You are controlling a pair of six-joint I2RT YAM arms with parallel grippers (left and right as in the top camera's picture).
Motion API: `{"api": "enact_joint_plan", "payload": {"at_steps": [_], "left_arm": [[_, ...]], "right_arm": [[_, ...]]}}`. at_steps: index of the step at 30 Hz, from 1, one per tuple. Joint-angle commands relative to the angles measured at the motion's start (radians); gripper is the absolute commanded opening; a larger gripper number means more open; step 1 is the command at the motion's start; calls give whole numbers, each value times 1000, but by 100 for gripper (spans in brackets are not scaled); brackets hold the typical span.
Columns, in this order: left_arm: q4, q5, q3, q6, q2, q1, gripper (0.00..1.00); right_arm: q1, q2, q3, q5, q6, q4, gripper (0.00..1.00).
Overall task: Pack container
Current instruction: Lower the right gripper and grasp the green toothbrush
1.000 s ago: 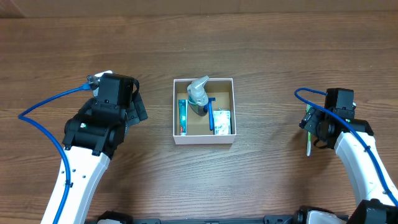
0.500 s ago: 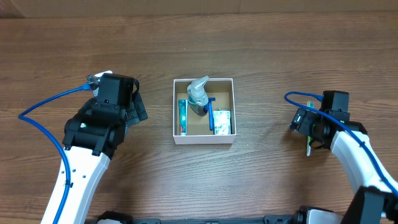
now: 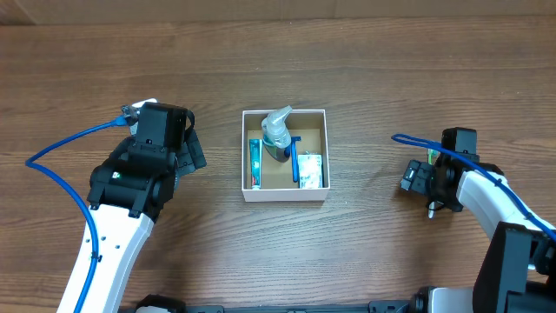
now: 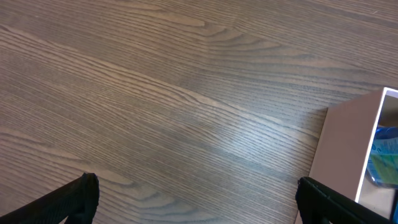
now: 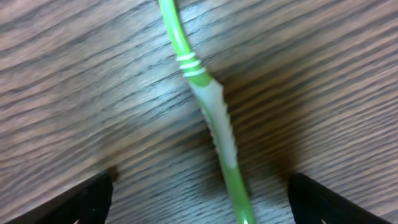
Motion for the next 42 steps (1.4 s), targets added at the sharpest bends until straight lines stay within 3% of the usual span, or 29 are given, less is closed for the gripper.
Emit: {"api": "enact_joint_plan", "payload": {"at_steps": [1,11,19,23,26,31,34,36,37,38,40,42], "left_arm": [[2,-19,15,19,3,4,100],[2,-19,15,19,3,4,100],[2,-19,15,19,3,4,100],[2,-19,15,19,3,4,100],[2,-19,15,19,3,4,100],[2,-19,15,19,3,4,100],[2,-19,15,19,3,4,100],[2,-19,15,19,3,4,100],[2,-19,15,19,3,4,100],[2,-19,15,19,3,4,100],[2,-19,15,19,3,4,100],[2,-19,15,19,3,4,100]], "right_arm": [[1,6,21,-105,3,-18,90],[1,6,22,-258,-79,-3,90],[1,6,22,-254,-78,-2,91],[1,6,22,-151,-66,8,91],[1,7,7,-70,-35,67,91],[1,7,-77,-31,-26,239,100],[1,7,-109,-25,-26,293,99],[1,7,-114,5,-26,294,90],[1,7,-114,19,-26,294,71],[1,7,-114,19,-26,294,64],[1,7,-114,19,-26,291,59],[1,7,-114,19,-26,290,46]]}}
